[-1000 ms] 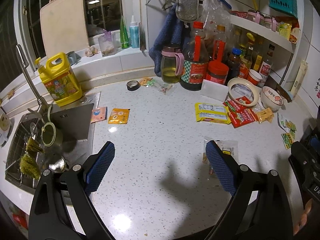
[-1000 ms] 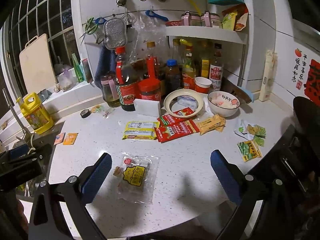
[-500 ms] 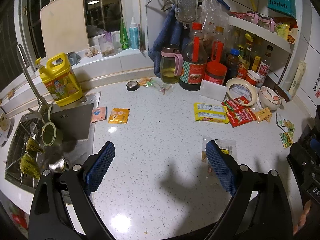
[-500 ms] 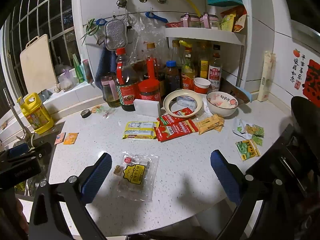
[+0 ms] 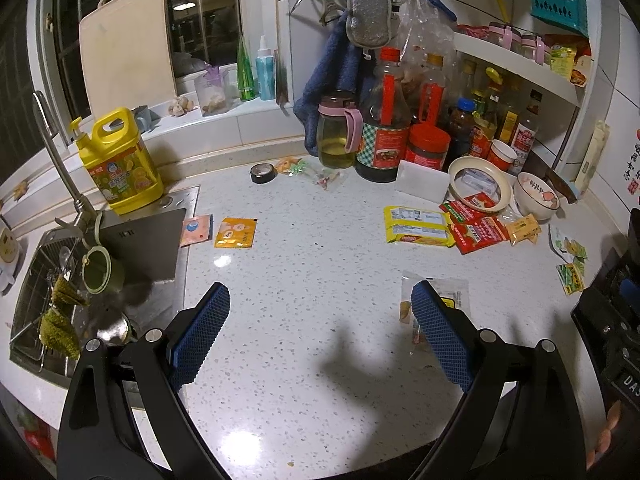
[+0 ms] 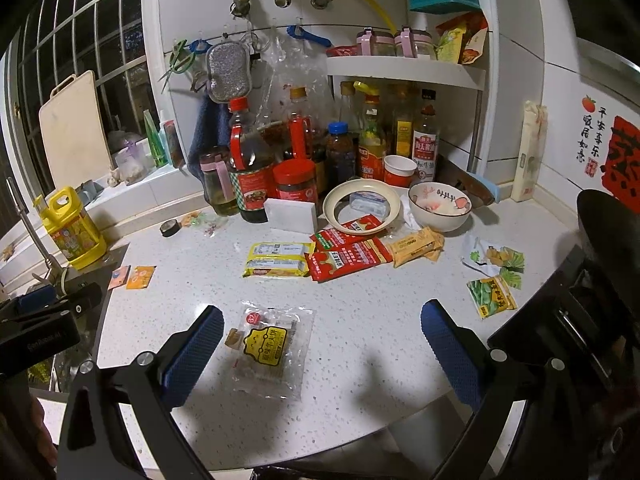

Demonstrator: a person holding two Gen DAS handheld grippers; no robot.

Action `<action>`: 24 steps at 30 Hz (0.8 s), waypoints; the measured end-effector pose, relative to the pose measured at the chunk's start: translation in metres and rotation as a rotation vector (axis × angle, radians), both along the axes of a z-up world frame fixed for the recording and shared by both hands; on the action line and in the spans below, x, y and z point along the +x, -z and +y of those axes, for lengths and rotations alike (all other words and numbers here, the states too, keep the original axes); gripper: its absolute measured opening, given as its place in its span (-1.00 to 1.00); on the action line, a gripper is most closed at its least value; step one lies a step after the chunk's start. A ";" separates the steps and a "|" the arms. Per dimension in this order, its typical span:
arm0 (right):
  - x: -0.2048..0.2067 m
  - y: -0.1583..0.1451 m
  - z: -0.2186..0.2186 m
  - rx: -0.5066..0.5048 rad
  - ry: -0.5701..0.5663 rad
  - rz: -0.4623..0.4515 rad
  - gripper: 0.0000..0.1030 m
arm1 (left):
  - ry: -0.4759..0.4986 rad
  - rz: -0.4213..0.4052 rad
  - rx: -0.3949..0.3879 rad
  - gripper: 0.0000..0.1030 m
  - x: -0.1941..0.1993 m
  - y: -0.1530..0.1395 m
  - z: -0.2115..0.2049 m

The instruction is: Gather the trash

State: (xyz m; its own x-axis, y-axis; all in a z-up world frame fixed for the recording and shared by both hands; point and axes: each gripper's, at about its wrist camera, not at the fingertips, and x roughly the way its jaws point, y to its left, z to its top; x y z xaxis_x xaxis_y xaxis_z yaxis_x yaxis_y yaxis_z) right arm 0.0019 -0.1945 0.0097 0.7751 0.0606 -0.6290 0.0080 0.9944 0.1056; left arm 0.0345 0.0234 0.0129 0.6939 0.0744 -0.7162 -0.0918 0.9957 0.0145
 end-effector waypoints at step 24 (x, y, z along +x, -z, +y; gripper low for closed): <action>-0.003 0.001 -0.002 0.002 -0.001 -0.002 0.90 | 0.010 -0.017 -0.013 0.75 -0.002 -0.003 0.004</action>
State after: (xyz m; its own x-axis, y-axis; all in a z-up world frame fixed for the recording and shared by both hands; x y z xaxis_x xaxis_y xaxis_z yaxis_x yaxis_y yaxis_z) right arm -0.0007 -0.1961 0.0089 0.7762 0.0624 -0.6274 0.0072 0.9942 0.1077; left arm 0.0325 0.0270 0.0155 0.7066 0.0580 -0.7052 -0.0821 0.9966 -0.0004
